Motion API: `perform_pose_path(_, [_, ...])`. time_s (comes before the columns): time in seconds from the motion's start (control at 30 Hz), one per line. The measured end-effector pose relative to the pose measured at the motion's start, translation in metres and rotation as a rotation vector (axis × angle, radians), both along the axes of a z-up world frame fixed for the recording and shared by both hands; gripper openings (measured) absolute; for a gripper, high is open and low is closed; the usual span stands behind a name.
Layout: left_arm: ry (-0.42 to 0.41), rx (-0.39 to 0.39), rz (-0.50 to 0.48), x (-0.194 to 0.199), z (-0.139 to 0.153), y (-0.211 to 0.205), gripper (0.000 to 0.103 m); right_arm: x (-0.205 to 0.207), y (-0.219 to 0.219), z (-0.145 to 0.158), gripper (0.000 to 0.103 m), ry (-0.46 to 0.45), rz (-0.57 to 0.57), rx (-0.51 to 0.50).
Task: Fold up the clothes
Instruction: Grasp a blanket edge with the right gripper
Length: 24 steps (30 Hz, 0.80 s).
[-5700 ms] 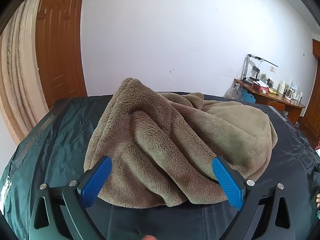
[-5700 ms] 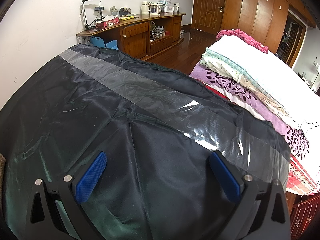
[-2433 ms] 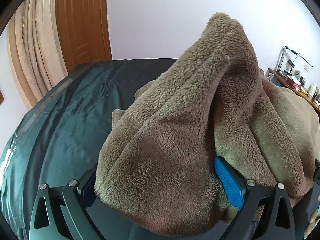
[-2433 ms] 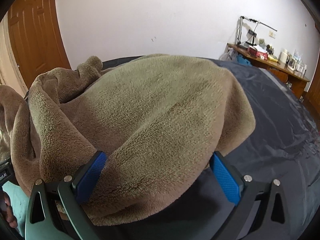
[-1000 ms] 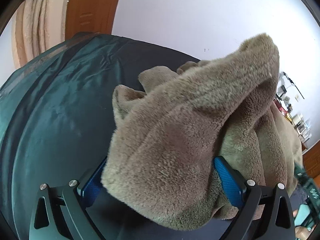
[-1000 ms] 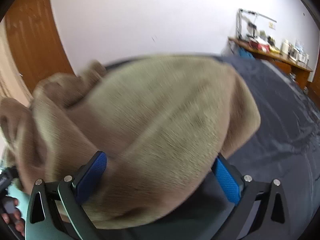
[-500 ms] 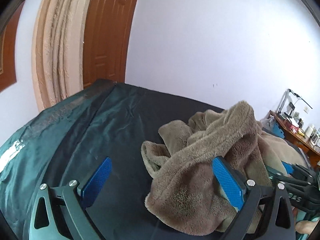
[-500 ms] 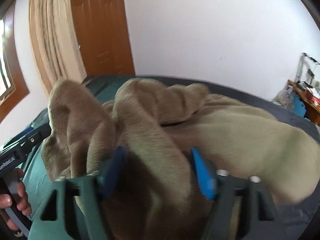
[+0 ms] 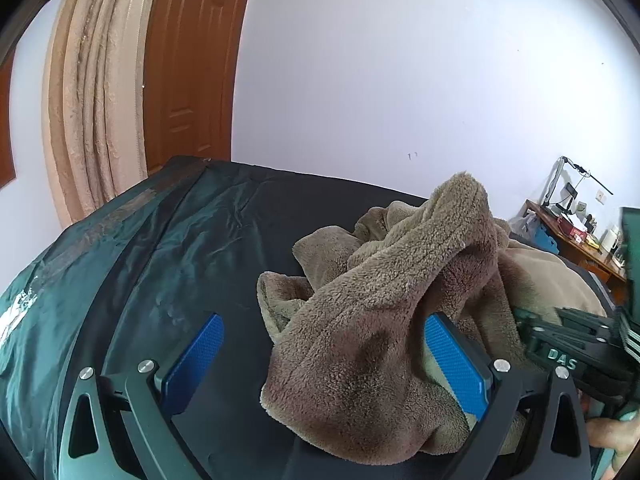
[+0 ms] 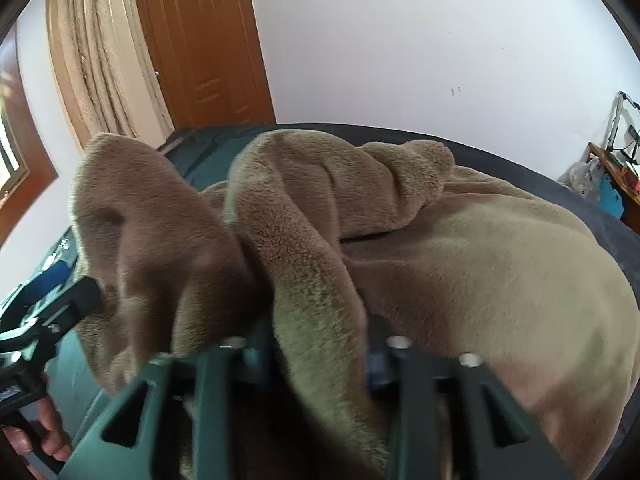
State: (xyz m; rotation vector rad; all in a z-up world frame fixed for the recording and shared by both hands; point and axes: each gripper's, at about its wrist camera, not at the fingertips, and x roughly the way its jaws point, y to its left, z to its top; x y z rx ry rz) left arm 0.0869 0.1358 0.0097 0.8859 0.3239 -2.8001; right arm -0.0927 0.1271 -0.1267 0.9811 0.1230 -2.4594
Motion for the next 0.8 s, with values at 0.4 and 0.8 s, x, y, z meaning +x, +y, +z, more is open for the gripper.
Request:
perform_pose_path(0.4, [0.000,0.012,-0.019,-0.098,-0.035,-0.182,0.102,0.058,0.020,0.039,0.015,0.118,-0.058,-0.070])
perform_pose_path(0.8, [0.037,0.060,-0.111,-0.083,-0.027,-0.206,0.102,0.110,0.028,0.050,0.015,0.168,-0.047,-0.103])
